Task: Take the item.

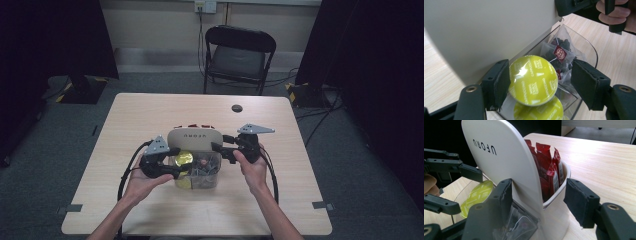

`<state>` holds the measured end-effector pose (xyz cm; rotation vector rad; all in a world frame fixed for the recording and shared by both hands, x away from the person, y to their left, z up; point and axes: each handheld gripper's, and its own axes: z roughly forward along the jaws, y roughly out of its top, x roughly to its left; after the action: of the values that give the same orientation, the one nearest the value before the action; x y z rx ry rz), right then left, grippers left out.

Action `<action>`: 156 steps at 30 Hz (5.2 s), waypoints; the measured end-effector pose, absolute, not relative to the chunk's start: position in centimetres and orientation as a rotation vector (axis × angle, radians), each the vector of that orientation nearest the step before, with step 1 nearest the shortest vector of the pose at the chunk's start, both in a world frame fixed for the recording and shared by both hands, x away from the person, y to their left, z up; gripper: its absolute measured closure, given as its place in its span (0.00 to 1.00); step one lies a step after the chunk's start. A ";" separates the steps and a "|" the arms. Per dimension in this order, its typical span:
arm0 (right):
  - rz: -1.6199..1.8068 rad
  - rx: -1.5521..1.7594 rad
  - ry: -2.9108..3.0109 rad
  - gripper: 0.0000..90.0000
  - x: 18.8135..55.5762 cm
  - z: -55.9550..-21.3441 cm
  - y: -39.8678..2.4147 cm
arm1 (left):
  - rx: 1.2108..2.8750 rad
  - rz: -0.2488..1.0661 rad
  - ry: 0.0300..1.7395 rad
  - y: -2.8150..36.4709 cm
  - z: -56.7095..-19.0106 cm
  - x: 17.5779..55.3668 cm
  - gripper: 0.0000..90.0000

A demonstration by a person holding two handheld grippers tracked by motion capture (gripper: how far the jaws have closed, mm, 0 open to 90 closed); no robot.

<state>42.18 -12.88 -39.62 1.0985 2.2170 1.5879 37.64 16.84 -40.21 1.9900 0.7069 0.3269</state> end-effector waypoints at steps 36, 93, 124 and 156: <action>1.586 1.105 2.220 0.43 42.1 -39.8 -12.9 | 2.008 0.237 0.688 15.6 -42.2 38.2 0.42; 1.594 1.104 2.230 0.41 42.4 -40.0 -12.5 | 1.869 0.301 0.711 20.6 -38.2 37.4 0.43; 1.583 1.100 2.235 0.41 42.4 -39.9 -12.5 | 1.842 0.405 0.904 26.6 -38.8 38.1 0.43; 1.570 1.105 2.247 0.40 42.4 -40.0 -12.4 | 1.890 0.448 1.109 30.5 -43.4 39.4 0.43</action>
<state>42.41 -12.45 -39.97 1.1050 2.2465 1.5703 39.37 30.51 -43.39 1.8904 1.1090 0.4476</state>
